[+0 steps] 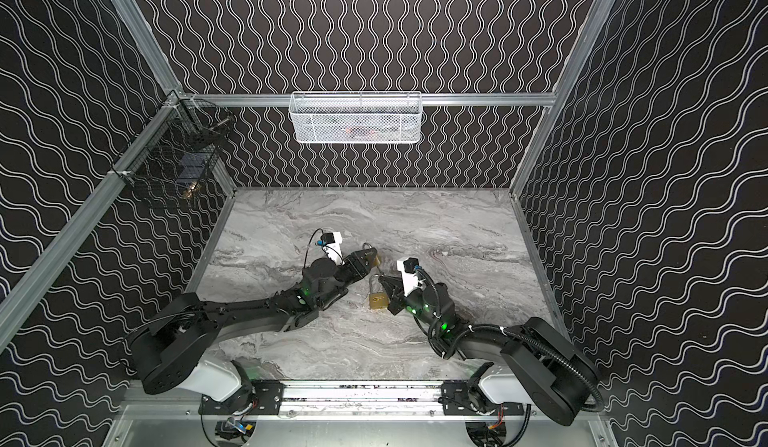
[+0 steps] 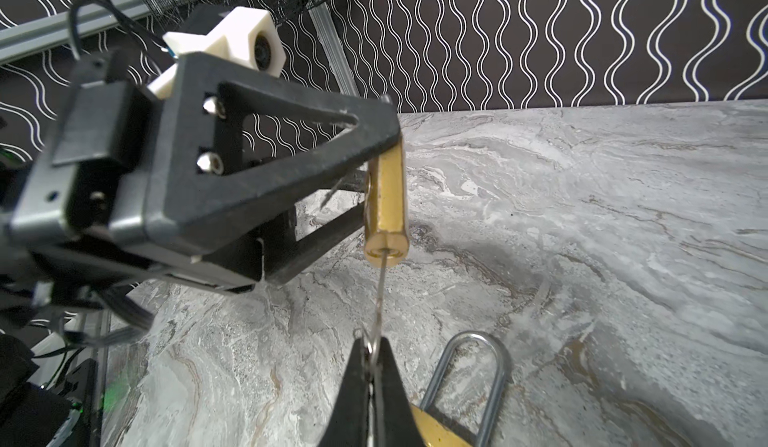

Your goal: Unlock with the key

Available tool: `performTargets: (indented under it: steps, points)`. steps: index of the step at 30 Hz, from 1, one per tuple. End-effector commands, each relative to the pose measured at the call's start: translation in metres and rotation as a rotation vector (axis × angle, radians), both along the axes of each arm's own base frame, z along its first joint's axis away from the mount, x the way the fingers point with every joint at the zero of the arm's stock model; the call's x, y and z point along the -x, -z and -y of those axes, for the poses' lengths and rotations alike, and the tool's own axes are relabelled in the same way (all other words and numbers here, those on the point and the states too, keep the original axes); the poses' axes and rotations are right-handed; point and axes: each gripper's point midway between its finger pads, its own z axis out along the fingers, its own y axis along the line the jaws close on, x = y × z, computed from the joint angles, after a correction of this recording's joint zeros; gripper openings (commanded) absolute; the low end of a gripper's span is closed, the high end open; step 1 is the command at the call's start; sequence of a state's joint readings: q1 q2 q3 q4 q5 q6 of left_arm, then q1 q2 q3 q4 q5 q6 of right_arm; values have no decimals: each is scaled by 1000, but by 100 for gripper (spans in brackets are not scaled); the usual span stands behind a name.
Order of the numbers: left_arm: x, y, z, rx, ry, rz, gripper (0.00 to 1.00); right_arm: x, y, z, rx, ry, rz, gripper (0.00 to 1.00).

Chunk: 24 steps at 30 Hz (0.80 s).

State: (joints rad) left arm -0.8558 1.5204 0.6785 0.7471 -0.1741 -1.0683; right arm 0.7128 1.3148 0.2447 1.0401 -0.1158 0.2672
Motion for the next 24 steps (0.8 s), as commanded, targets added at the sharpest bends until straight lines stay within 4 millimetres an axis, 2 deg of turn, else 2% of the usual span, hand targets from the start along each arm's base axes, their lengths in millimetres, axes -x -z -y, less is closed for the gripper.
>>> performTargets:
  steps: [1,5,14,18,24]
  points:
    - [11,-4,13,1,110,20,31,2,-36,-2,-86,-17,122,0]
    - [12,-5,15,-10,128,21,31,0,-35,0,-77,3,119,0]
    - [13,0,13,134,39,-4,29,-5,-30,-2,-77,12,90,0]
    - [14,-7,21,169,32,28,29,-5,-27,-6,-83,-3,73,0]
    - [18,-5,29,160,57,33,29,-5,-28,-5,-91,0,67,0]
